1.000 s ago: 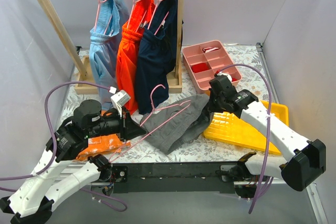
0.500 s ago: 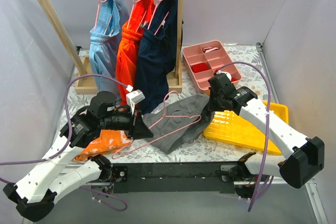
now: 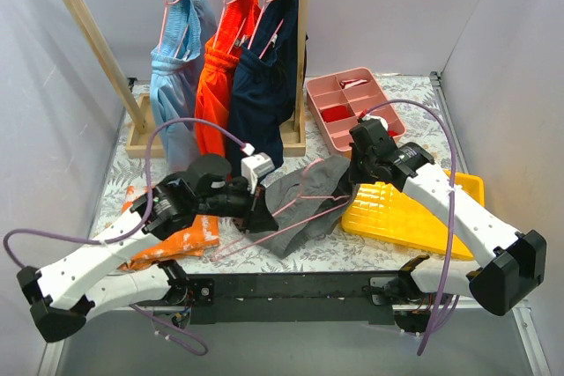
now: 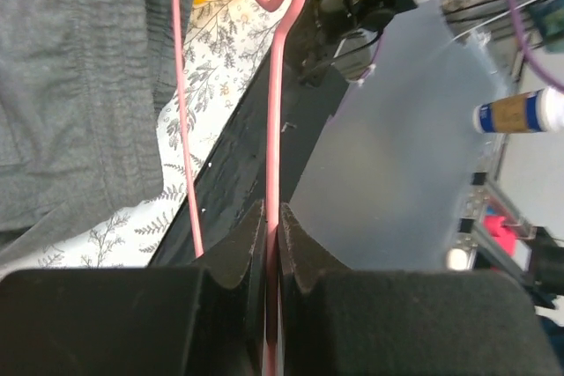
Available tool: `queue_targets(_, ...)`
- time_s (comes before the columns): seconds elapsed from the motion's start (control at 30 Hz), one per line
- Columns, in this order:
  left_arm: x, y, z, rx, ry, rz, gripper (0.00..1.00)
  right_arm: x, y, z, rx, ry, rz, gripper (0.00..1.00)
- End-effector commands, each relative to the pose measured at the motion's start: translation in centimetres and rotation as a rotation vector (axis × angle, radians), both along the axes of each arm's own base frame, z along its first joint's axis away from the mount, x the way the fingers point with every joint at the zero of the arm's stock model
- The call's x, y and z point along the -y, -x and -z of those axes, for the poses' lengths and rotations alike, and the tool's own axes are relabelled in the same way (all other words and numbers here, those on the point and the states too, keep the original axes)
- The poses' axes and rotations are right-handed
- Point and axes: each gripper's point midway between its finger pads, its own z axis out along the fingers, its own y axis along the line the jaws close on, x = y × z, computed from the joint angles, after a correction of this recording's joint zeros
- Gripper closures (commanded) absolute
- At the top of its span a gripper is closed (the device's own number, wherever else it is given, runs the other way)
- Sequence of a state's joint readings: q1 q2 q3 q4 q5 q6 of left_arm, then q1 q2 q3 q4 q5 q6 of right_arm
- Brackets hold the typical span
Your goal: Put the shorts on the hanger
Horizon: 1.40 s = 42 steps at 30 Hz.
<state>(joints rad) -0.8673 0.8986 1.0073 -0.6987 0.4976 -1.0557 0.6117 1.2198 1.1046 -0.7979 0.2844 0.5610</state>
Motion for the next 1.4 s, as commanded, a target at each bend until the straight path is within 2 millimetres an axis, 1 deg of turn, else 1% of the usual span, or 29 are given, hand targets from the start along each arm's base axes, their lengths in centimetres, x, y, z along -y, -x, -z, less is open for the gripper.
queue_targets(0.0, 2.7, -1.0, -0.7, 0.14, -0.002, -0.091, 1.0, -1.6, -0.8, -3.2, 0.07, -0.041, -0.039, 0.99)
queue_targets(0.07, 3.3, -1.4, -0.7, 0.182, 0.005, -0.139, 1.0, -2.5, -0.6, -4.0, 0.081, -0.052, -0.058, 0.99)
queue_targets(0.1, 3.7, -1.1, -0.4, 0.198, 0.015, -0.152, 1.0, -3.3, -0.3, -4.5, 0.088, -0.056, -0.08, 0.99)
queue_targets(0.13, 3.2, -2.8, -0.5, 0.241, 0.008, -0.253, 1.0, -3.4, -0.1, -4.8, 0.092, -0.05, -0.076, 0.99)
queue_targets(0.17, 3.0, -3.1, -0.4, 0.252, 0.016, -0.283, 1.0, -3.8, -0.1, -5.6, 0.108, -0.06, -0.084, 0.99)
queue_targets(0.2, 3.2, -3.5, -1.3, 0.276, 0.064, -0.308, 1.0, -4.2, 0.2, -6.0, 0.115, -0.066, -0.097, 0.99)
queue_targets(0.23, 2.7, -3.4, -0.8, 0.289, 0.085, -0.32, 1.0, -4.5, 0.3, -6.2, 0.115, -0.077, -0.105, 0.99)
queue_targets(0.27, 2.6, -3.4, -1.3, 0.303, 0.121, -0.328, 1.0, -4.9, 0.4, -7.0, 0.125, -0.097, -0.109, 0.99)
queue_targets(0.3, 2.6, -3.6, -2.2, 0.32, 0.177, -0.34, 1.0, -5.4, 0.7, -7.2, 0.123, -0.105, -0.126, 0.99)
queue_targets(0.33, 2.1, -3.5, -1.9, 0.334, 0.189, -0.346, 1.0, -5.7, 0.9, -7.5, 0.127, -0.112, -0.133, 0.99)
queue_targets(0.37, 1.8, -4.0, -2.0, 0.349, 0.197, -0.374, 1.0, -6.1, 1.2, -7.6, 0.121, -0.111, -0.137, 0.99)
queue_targets(0.4, 1.6, -4.2, -2.0, 0.355, 0.202, -0.388, 1.0, -6.8, 1.7, -8.2, 0.13, -0.12, -0.158, 0.99)
queue_targets(0.43, 1.4, -4.4, -1.7, 0.359, 0.196, -0.402, 1.0, -7.0, 1.8, -8.4, 0.135, -0.114, -0.158, 0.99)
queue_targets(0.47, 1.1, -4.5, -1.0, 0.362, 0.182, -0.413, 1.0, -7.1, 1.8, -8.4, 0.131, -0.11, -0.162, 0.99)
queue_targets(0.53, 1.1, -4.7, -0.7, 0.364, 0.19, -0.427, 1.0, -7.5, 2.0, -8.4, 0.126, -0.121, -0.171, 0.99)
queue_targets(0.57, 1.1, -4.6, 0.0, 0.36, 0.192, -0.424, 1.0, -7.7, 2.1, -8.4, 0.124, -0.124, -0.173, 0.99)
queue_targets(0.6, 1.2, -4.6, -0.1, 0.358, 0.209, -0.423, 1.0, -8.0, 2.1, -8.5, 0.125, -0.132, -0.179, 0.99)
queue_targets(0.67, 0.8, -4.6, 0.0, 0.351, 0.21, -0.438, 1.0, -7.4, 1.8, -8.2, 0.13, -0.101, -0.158, 0.99)
queue_targets(0.7, 0.5, -4.5, 0.5, 0.345, 0.188, -0.441, 1.0, -6.8, 1.8, -7.9, 0.123, -0.074, -0.142, 0.99)
queue_targets(0.8, -0.8, -4.1, 0.8, 0.333, 0.175, -0.447, 1.0, -5.2, 1.3, -7.4, 0.131, -0.027, -0.093, 0.99)
queue_targets(0.93, -1.8, -3.4, 1.1, 0.318, 0.179, -0.443, 1.0, -5.2, 1.2, -7.1, 0.129, -0.025, -0.091, 0.99)
queue_targets(1.03, -1.6, -3.4, 1.4, 0.312, 0.177, -0.437, 1.0, -6.1, 1.0, -7.1, 0.111, -0.042, -0.109, 0.99)
queue_targets(1.17, -1.0, -3.6, 1.0, 0.333, 0.187, -0.43, 1.0, -7.7, 0.9, -7.9, 0.105, -0.096, -0.145, 0.99)
queue_targets(1.2, -0.5, -3.7, 0.0, 0.348, 0.235, -0.426, 1.0, -8.3, 1.0, -8.5, 0.107, -0.118, -0.158, 0.99)
queue_targets(1.23, -0.3, -3.8, -0.2, 0.357, 0.254, -0.427, 1.0, -9.1, 1.3, -8.6, 0.092, -0.148, -0.184, 0.99)
queue_targets(1.27, -0.3, -4.2, 0.5, 0.373, 0.246, -0.442, 1.0, -9.7, 1.7, -8.9, 0.09, -0.168, -0.202, 0.99)
queue_targets(1.3, -0.1, -4.5, -0.4, 0.384, 0.293, -0.462, 1.0, -10.3, 1.8, -8.9, 0.089, -0.195, -0.208, 0.99)
queue_targets(1.33, 0.0, -4.7, -0.4, 0.389, 0.308, -0.475, 1.0, -10.7, 2.2, -8.9, 0.081, -0.213, -0.222, 0.99)
queue_targets(1.37, 0.0, -4.9, 0.4, 0.394, 0.3, -0.479, 1.0, -10.8, 2.3, -8.5, 0.072, -0.217, -0.22, 0.99)
